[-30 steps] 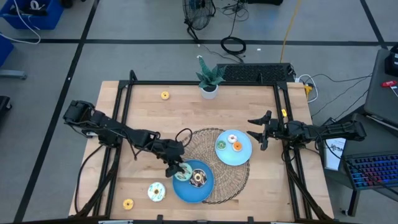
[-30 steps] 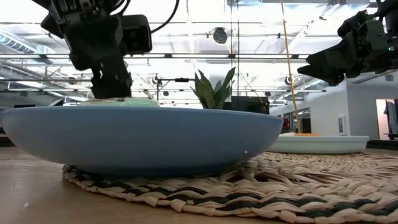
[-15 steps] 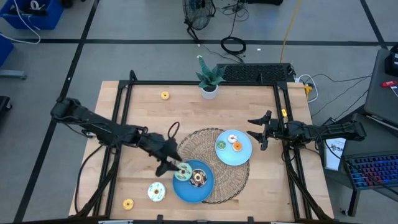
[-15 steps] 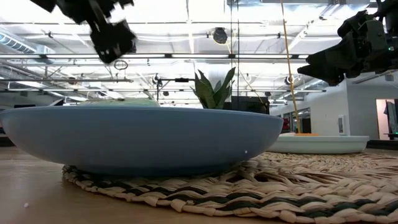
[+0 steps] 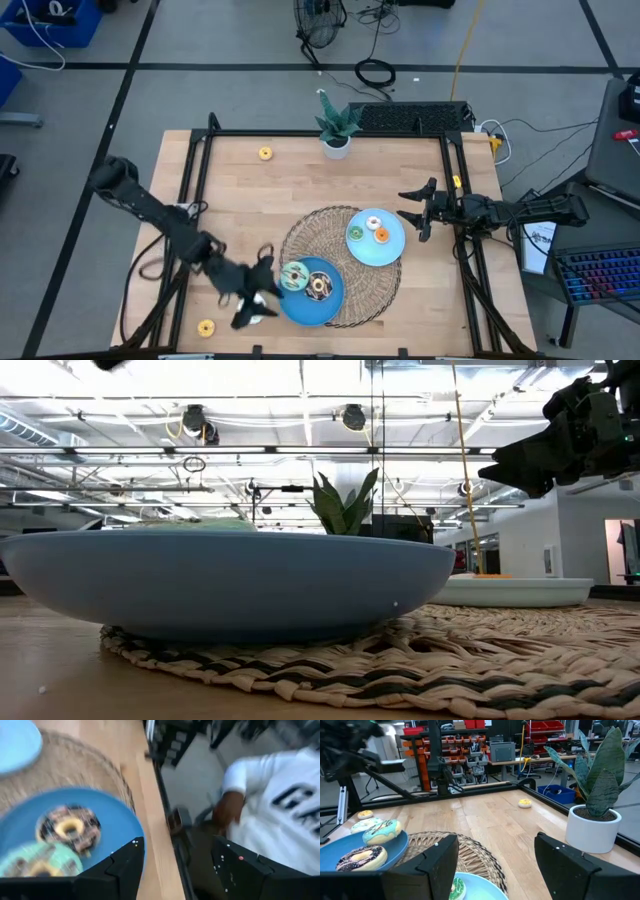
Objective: Pick & Place donuts
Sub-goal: Put the large white donut on the blue plate
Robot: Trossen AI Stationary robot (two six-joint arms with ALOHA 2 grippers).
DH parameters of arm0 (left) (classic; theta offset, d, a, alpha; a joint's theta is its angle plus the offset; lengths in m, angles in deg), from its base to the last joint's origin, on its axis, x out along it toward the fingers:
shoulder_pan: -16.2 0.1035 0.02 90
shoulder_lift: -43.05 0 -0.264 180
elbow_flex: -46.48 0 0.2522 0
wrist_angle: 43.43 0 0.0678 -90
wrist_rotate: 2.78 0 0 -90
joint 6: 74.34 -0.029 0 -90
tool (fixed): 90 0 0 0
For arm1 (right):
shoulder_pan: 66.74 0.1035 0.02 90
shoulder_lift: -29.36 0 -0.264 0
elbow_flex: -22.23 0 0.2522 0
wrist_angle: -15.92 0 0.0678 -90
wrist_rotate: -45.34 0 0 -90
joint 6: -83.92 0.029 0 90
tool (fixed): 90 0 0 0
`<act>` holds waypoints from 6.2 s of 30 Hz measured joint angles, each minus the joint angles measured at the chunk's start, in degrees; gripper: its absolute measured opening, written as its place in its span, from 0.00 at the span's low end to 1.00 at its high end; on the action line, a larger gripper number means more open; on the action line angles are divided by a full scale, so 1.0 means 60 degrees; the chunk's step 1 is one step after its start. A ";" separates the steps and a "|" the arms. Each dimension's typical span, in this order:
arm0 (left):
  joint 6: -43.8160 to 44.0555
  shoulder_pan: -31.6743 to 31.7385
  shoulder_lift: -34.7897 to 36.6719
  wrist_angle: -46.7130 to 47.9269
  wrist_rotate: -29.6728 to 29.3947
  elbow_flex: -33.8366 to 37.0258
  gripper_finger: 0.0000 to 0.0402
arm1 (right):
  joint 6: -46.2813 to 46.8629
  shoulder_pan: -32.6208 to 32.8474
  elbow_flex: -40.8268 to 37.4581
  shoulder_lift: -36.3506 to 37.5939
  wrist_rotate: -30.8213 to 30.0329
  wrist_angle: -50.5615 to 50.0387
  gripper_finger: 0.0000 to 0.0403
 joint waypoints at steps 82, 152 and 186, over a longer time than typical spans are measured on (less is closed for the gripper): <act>0.5428 -0.2646 -0.6250 0.7264 -0.0455 -0.4339 0.12 | -0.0001 -0.0002 0.0001 -0.0004 -0.0001 -0.0002 0.60; 0.5558 -0.0977 -0.1627 1.3408 -0.4808 -0.2426 0.02 | -0.0001 0.0000 0.0001 -0.0004 0.0000 -0.0002 0.60; -0.2289 0.4524 0.7957 0.2541 -0.4691 0.5040 0.01 | -0.0002 -0.0003 0.0000 -0.0004 -0.0001 -0.0002 0.60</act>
